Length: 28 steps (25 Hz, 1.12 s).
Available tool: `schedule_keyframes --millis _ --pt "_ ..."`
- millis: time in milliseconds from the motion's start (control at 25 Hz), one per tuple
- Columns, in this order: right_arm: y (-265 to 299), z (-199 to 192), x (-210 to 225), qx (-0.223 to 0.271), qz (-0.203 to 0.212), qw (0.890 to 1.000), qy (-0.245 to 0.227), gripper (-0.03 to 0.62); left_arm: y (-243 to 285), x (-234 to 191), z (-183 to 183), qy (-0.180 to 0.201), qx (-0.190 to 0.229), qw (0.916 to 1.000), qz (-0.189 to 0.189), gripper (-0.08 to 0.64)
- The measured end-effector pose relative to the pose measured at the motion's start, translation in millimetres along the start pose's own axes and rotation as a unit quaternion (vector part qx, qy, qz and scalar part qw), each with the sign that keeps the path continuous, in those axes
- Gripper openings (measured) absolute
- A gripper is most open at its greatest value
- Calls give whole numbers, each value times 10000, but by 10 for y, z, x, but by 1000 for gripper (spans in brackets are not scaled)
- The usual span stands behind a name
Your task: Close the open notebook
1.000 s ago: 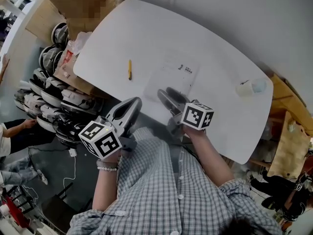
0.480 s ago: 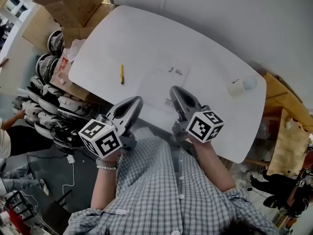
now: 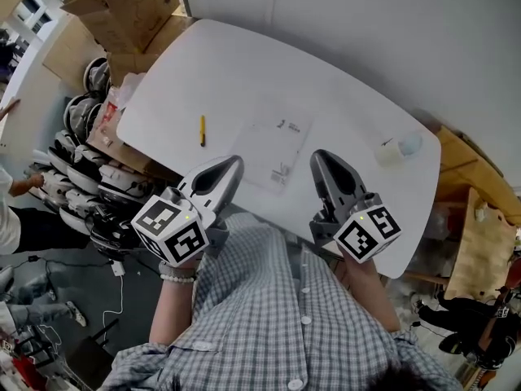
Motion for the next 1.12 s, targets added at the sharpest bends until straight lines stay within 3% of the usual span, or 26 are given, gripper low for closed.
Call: schedule_keyframes --millis 360,600,1120 --pt "-224 293 158 273 -281 9988 -309 23 -49 177 187 610 205 9978 177 8" --pt "-168 348 165 341 -337 9981 -396 23 -8 204 212 483 324 9983 84 8" --pt "-124 312 171 245 -255 9991 -249 21 80 203 213 611 229 9979 44 8"
Point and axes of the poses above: the fingertips, and each gripper's own axes: y forward along the fingers, x to its right, z out of its top, the point moved 7 cm from there along -y, backward along the fingers, and after that the axes turned 5 degrees about z, right-handed, at the moved point
